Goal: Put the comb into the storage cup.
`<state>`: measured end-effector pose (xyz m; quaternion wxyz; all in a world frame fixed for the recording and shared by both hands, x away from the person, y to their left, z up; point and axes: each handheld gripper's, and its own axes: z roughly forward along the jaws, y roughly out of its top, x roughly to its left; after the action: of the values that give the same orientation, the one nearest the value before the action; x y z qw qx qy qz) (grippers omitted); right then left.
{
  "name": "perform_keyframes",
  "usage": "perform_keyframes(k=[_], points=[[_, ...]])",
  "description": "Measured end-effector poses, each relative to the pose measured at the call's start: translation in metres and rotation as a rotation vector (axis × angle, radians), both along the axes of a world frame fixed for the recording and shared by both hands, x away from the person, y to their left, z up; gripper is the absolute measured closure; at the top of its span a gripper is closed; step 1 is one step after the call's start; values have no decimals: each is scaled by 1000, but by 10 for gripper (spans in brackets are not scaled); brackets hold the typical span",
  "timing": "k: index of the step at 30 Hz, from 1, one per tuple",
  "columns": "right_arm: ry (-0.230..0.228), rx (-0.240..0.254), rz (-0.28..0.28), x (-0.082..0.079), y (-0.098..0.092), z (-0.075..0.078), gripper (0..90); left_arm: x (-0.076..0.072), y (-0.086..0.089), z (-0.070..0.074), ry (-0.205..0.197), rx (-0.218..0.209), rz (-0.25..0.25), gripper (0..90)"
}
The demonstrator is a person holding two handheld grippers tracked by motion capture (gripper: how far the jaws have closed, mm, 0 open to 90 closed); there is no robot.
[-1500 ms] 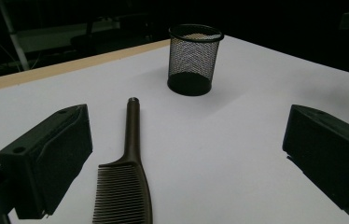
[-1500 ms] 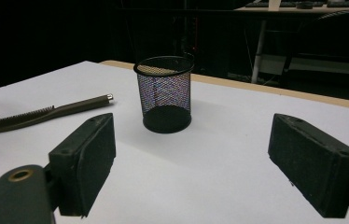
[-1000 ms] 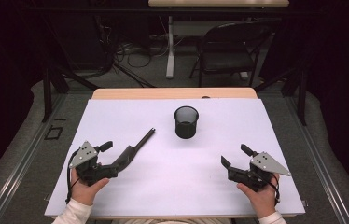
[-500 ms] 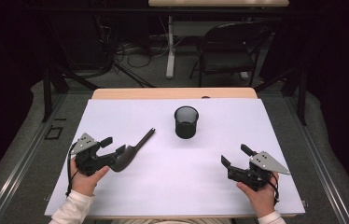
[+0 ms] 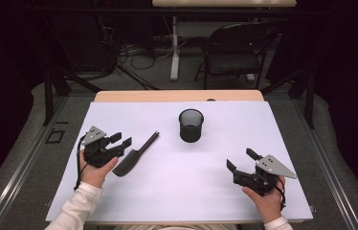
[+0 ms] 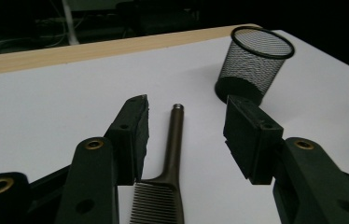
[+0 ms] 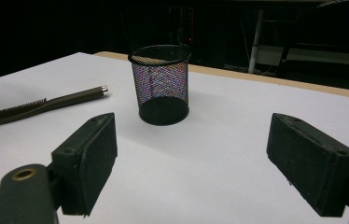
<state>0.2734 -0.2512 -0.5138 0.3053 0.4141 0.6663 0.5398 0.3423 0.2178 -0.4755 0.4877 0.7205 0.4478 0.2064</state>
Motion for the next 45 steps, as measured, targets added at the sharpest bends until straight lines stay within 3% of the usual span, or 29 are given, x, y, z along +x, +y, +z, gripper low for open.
perform_keyframes(k=[21, 29, 40, 45], points=[[12, -4, -1, 2, -1, -2, 166, 37, -14, -3, 63, 16, 69, 684], [13, 2, -6, 3, -2, -2, 169, 51, -20, -11, 107, 20, 85, 767], [15, 2, -8, 3, -3, -3, 172, 64, -32, -18, 125, 30, 102, 886], [14, -2, -7, 3, -4, -3, 174, 72, -40, -24, 140, 47, 110, 900]])
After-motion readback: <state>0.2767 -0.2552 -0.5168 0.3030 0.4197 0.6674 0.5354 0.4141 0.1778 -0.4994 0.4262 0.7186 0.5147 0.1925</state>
